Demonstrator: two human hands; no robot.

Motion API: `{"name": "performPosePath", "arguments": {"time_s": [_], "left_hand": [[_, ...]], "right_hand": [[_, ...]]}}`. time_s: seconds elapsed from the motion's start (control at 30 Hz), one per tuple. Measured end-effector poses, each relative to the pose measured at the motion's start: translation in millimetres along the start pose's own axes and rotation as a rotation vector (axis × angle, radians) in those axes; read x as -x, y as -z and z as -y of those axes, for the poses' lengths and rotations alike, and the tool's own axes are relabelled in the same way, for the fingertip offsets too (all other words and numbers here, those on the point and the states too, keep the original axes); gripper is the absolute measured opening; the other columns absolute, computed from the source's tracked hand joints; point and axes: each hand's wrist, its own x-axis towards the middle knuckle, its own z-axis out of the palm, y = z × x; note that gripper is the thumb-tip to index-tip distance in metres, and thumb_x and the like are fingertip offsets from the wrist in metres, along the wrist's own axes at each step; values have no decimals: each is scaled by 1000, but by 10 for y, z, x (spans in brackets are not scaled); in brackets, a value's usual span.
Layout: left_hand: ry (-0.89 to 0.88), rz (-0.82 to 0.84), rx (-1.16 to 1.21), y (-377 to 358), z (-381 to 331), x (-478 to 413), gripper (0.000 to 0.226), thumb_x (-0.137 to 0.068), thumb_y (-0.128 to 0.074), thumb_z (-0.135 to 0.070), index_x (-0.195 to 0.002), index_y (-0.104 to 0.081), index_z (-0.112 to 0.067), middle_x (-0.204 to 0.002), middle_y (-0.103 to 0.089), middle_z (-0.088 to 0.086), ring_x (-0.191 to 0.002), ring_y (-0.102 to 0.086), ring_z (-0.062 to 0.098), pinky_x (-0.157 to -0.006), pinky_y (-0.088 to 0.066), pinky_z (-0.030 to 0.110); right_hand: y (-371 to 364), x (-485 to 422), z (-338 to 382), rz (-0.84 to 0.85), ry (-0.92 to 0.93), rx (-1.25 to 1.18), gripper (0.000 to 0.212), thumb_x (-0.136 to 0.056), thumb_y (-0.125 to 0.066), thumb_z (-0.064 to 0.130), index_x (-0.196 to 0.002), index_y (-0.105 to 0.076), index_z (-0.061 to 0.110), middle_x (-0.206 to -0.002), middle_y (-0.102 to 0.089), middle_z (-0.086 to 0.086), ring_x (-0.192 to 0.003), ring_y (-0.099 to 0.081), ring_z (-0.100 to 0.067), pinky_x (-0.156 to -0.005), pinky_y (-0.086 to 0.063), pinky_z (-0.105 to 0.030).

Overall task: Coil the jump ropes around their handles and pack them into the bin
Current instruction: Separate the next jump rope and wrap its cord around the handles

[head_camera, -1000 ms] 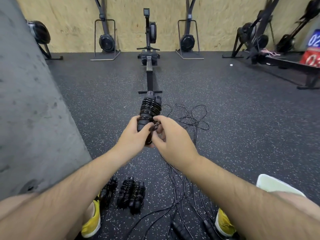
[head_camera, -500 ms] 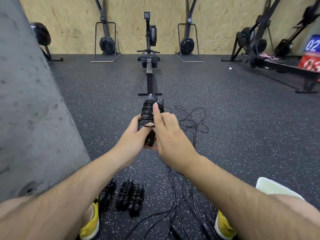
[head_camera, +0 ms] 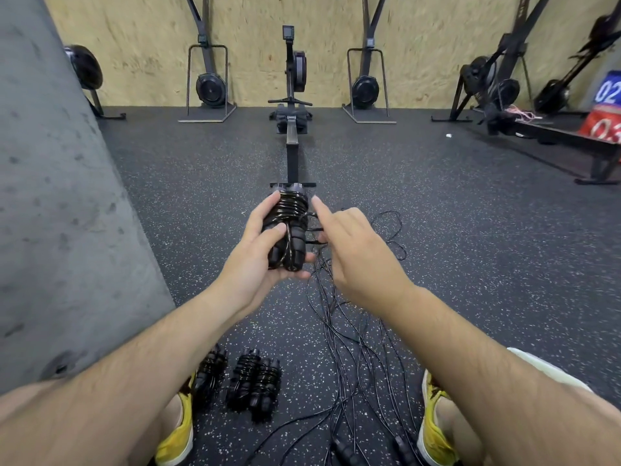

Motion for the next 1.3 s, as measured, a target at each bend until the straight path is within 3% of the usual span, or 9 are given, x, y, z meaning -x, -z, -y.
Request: {"name": "performPosePath", "arguments": {"time_s": [0.23, 0.37, 0.53, 0.63, 0.77, 0.83, 0.93, 1.1, 1.3], "left_hand": [[-40, 40, 15, 29, -1, -20, 49, -107, -39, -12, -143, -44, -45, -123, -68, 17, -85, -67, 39, -59, -53, 40], [-47, 26, -24, -13, 33, -5, 49, -106, -41, -12, -145, -43, -43, -127, -66, 11, -86, -68, 32, -59, -54, 41], [-48, 19, -24, -47, 39, 6, 50, -107, -42, -14, -146, -39, -44, -125, -68, 9, -82, -67, 29, -60, -53, 41], [-29, -6, 2, -70, 73, 8, 61, -105, -47, -15, -150, -24, -50, -122, -70, 7, -84, -68, 31, -63, -55, 44], [1, -28, 7, -92, 124, 26, 61, -105, -47, -16, -154, -18, -38, -103, -76, -5, -81, -70, 26, -63, -56, 43], [10, -52, 16, -99, 126, 27, 59, -105, -48, -15, -154, -23, -34, -113, -72, -3, -83, -71, 24, -64, -57, 43], [22, -94, 15, -87, 140, -4, 57, -104, -50, -14, -153, -28, -34, -127, -65, -2, -91, -71, 20, -67, -57, 44], [24, -116, -9, -23, 185, -48, 61, -103, -53, -15, -154, -28, -37, -138, -58, -4, -123, -61, 18, -95, -55, 43], [20, -116, -53, -74, 216, -59, 59, -103, -53, -20, -154, -29, -37, -138, -59, -1, -117, -64, 15, -79, -58, 29]], "right_hand": [[24, 33, -81, 143, 105, 155, 67, -75, -58, -3, -141, -47, -3, -103, -60, -11, -96, -52, -32, -86, -49, -38], [25, 48, -10, 183, 168, 120, 70, -77, -59, -1, -145, -41, -4, -104, -60, -10, -95, -50, -29, -85, -50, -40], [38, 106, 130, 156, -122, -272, 47, -96, -48, 6, -142, -39, 10, -111, -57, -6, -101, -50, -16, -90, -42, -25], [25, 127, 151, 75, -163, -247, 23, -98, -47, 4, -120, -53, 8, -107, -55, -6, -98, -48, -14, -80, -32, -12], [-66, 134, 121, -34, -170, -215, 17, -93, -53, -1, -109, -57, 5, -113, -47, -7, -90, -46, -9, -85, -30, -3], [-106, 130, 97, -11, -147, -146, 16, -93, -55, 1, -108, -58, 5, -109, -47, -8, -87, -48, -14, -83, -33, -8], [-194, 126, 134, 83, -96, 55, 16, -94, -54, 14, -108, -56, 8, -103, -48, -9, -88, -53, -25, -76, -53, -35], [-281, 55, 160, 290, -18, 195, 40, -97, -16, 32, -111, -48, 12, -106, -46, -9, -95, -51, -26, -78, -53, -42], [-162, 164, 320, -115, -163, -85, 19, -95, -46, 16, -90, -57, 2, -88, -54, -13, -69, -57, -29, -67, -36, -28]]}}
